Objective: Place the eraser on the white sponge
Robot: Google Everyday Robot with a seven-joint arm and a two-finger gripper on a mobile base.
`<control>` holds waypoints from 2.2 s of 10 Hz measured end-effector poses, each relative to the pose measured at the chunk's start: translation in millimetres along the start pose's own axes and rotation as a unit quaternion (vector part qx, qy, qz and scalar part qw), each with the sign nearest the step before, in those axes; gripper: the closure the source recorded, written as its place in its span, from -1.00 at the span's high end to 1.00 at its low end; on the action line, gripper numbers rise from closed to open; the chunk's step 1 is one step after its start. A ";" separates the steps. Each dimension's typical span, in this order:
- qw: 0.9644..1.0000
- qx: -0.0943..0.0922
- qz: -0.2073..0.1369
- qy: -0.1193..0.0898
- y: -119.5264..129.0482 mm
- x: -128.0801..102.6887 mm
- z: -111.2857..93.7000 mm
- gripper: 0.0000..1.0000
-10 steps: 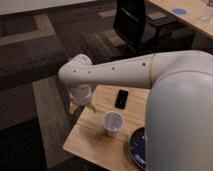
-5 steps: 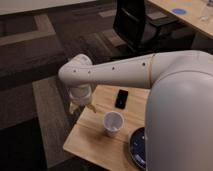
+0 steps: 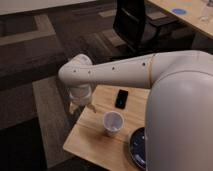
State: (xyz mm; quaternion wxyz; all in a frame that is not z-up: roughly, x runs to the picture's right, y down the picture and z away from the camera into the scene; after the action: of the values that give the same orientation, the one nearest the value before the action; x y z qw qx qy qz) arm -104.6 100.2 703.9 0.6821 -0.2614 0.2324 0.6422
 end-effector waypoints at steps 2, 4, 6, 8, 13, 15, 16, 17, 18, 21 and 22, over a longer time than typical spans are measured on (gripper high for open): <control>1.000 0.000 0.000 0.000 0.0 0.0 0.0 0.30; 1.000 0.000 0.000 0.000 0.0 0.0 0.0 0.30; 1.000 0.000 0.000 0.000 0.0 0.0 -0.1 0.30; 1.000 0.000 0.000 0.000 0.1 0.0 -0.1 0.30; 1.000 0.009 0.026 0.014 -21.4 1.2 5.3 0.30; 0.999 0.016 0.036 0.018 -46.9 -6.0 8.8 0.30; 0.999 0.017 0.038 0.019 -52.2 -8.1 9.3 0.30; 0.998 0.022 0.045 0.023 -75.9 -16.3 12.0 0.30; 0.997 0.033 0.056 0.029 -109.1 -24.8 12.7 0.30; 0.995 0.053 0.082 0.039 -178.0 -45.4 11.9 0.30; 0.993 0.061 0.095 0.037 -199.8 -51.1 9.9 0.30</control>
State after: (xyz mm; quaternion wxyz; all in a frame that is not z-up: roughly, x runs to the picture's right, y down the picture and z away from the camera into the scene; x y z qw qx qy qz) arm 91.2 60.5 756.4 0.6237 -0.2201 0.3202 0.6783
